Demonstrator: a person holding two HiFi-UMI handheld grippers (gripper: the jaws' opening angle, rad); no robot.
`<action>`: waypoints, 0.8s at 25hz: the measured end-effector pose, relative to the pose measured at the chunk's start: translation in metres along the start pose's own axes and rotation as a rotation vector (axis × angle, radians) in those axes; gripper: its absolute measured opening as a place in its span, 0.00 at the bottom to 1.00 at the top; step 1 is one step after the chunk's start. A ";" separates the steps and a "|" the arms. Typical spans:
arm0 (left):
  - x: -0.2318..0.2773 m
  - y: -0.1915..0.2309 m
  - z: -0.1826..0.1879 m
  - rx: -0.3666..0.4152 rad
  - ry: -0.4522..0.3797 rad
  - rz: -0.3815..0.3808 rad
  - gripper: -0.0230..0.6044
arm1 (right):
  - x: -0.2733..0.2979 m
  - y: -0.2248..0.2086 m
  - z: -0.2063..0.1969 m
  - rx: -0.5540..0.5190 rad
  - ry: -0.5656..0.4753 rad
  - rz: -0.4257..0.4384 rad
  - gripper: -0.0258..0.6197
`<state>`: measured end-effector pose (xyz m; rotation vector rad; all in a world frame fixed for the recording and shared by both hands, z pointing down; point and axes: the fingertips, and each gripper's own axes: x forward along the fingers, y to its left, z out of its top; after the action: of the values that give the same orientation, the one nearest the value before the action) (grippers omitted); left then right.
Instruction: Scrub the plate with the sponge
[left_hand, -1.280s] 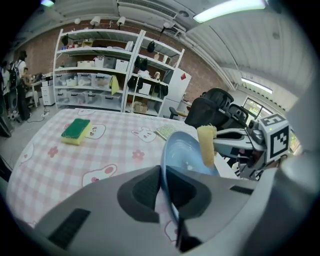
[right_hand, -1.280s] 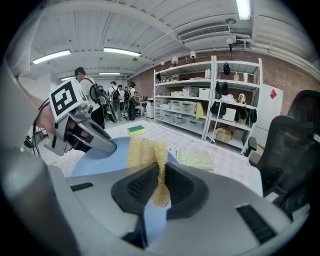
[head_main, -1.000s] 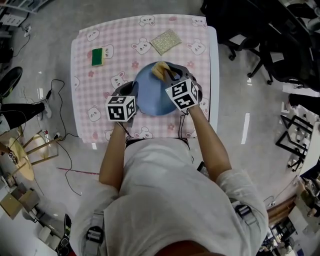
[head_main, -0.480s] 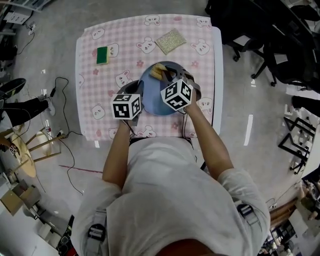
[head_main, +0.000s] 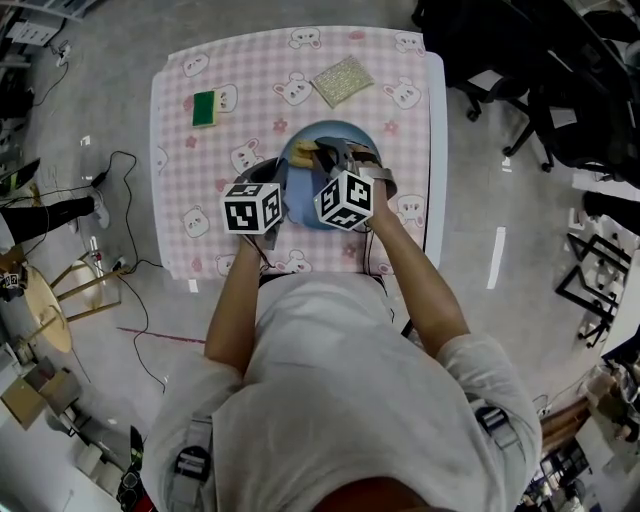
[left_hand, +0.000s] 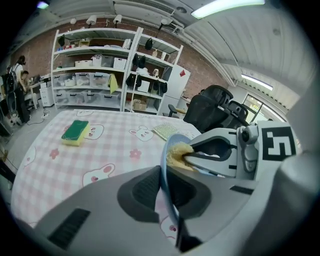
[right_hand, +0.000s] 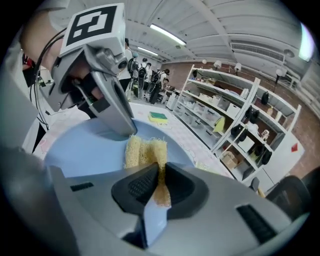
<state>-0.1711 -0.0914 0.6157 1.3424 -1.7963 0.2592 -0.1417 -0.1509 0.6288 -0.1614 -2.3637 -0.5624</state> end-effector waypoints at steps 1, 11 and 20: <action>0.001 0.001 0.000 -0.002 0.003 0.000 0.09 | 0.000 0.003 0.001 -0.010 -0.007 0.012 0.11; 0.002 0.003 -0.002 -0.004 0.013 0.009 0.09 | -0.016 0.053 0.007 -0.117 -0.040 0.163 0.11; 0.004 0.006 -0.004 -0.022 0.012 0.007 0.09 | -0.036 0.110 -0.001 -0.136 -0.031 0.392 0.11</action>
<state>-0.1743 -0.0900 0.6228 1.3170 -1.7888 0.2503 -0.0850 -0.0516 0.6442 -0.6820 -2.2394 -0.5283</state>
